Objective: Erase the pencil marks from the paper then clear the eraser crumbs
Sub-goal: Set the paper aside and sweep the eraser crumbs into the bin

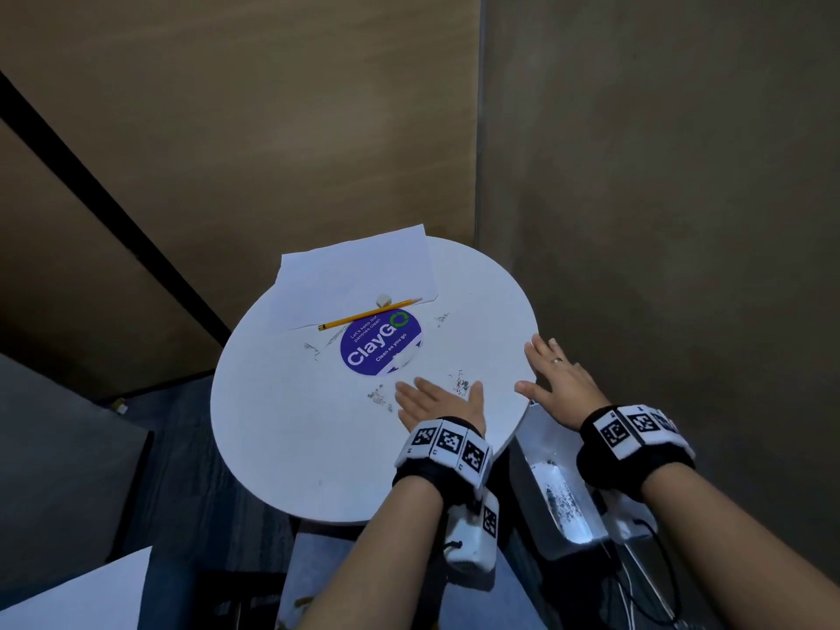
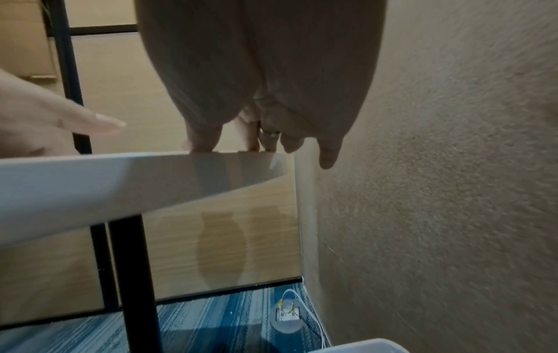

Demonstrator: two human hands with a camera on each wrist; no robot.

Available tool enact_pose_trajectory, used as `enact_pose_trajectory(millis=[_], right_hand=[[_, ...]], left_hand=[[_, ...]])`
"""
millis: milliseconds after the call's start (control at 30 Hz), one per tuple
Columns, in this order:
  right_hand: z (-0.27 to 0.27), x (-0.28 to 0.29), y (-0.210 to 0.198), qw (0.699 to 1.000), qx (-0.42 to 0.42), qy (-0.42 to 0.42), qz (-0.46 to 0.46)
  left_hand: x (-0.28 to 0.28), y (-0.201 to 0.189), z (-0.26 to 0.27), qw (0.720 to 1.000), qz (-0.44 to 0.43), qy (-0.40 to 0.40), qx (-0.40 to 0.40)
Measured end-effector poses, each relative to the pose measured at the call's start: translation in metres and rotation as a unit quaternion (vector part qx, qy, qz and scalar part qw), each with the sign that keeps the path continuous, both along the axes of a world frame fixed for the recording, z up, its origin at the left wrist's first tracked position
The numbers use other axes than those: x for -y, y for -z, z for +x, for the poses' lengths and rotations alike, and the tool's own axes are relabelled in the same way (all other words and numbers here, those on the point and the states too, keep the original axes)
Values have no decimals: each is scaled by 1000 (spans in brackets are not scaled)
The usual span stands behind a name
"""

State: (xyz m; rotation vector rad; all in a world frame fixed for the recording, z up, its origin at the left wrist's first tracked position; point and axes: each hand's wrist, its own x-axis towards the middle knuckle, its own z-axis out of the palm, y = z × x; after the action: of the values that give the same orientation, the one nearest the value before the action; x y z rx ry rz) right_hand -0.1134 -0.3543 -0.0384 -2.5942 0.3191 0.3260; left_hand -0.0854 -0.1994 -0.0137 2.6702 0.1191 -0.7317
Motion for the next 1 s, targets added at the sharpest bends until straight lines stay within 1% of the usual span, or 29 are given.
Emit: enact_pose_trajectory(millis=[67,133,167,200,267,300,333,367,400,467,500,533,600,633,667,700,733,767,833,867,900,933,1000], right_hand=[[4,3,-7,999,-20,-21,-28],[8,7,-13,996,-46,-40,-61],[9,8,-16,995,-57,-46,-72],[10,9,-18,993,-67,-50,-80],[12,7,-21,992,-82,-47,-87],[13,6,-23,991,-88,-42,-89],[14,4,-24,991,-93,-36,-90],[15,3,-26,990,-98,-34,-92],[16,1,-27,990,-103,-33,-96],[18,-1,-31,987,-113,-33,-106],[18,-3,-33,987,-118,-30,-109],[19,-5,-35,986,-122,-27,-111],[21,-8,-38,985,-126,-21,-118],[21,-9,-39,984,-127,-18,-120],[22,-10,-39,984,-128,-15,-121],[22,-10,-39,985,-128,-11,-120],[22,-10,-39,985,-126,-10,-118],[22,-9,-38,986,-122,-11,-116],[21,-9,-39,987,-114,-17,-115],[20,-9,-40,987,-113,-19,-114],[19,-10,-41,987,-114,-21,-113],[19,-10,-41,987,-115,-22,-113],[19,-9,-40,986,-119,-25,-112]], left_hand=[[5,3,-5,999,-10,53,-3],[10,4,-8,991,-57,119,13],[11,3,-7,988,-74,133,24],[11,4,-5,988,-76,131,42],[10,3,0,994,-40,77,72],[9,1,3,997,-20,46,64],[9,0,4,998,-14,34,40],[11,-2,5,999,-22,48,13],[14,-3,5,996,-38,82,-5],[18,-5,7,987,-77,140,0],[17,-8,10,986,-81,143,21],[15,-10,16,988,-69,129,48],[5,-14,27,995,-5,68,71],[-1,-13,31,997,20,36,63],[-8,-11,33,998,27,14,51],[-11,-7,33,999,23,13,40],[-14,-2,31,999,13,37,29],[-14,3,28,996,2,84,16],[-14,5,27,982,-37,182,-24],[-15,2,29,977,-64,198,-36],[-16,-1,32,978,-77,193,-31],[-17,-2,34,982,-69,174,-7],[-24,0,37,994,-12,100,45]])
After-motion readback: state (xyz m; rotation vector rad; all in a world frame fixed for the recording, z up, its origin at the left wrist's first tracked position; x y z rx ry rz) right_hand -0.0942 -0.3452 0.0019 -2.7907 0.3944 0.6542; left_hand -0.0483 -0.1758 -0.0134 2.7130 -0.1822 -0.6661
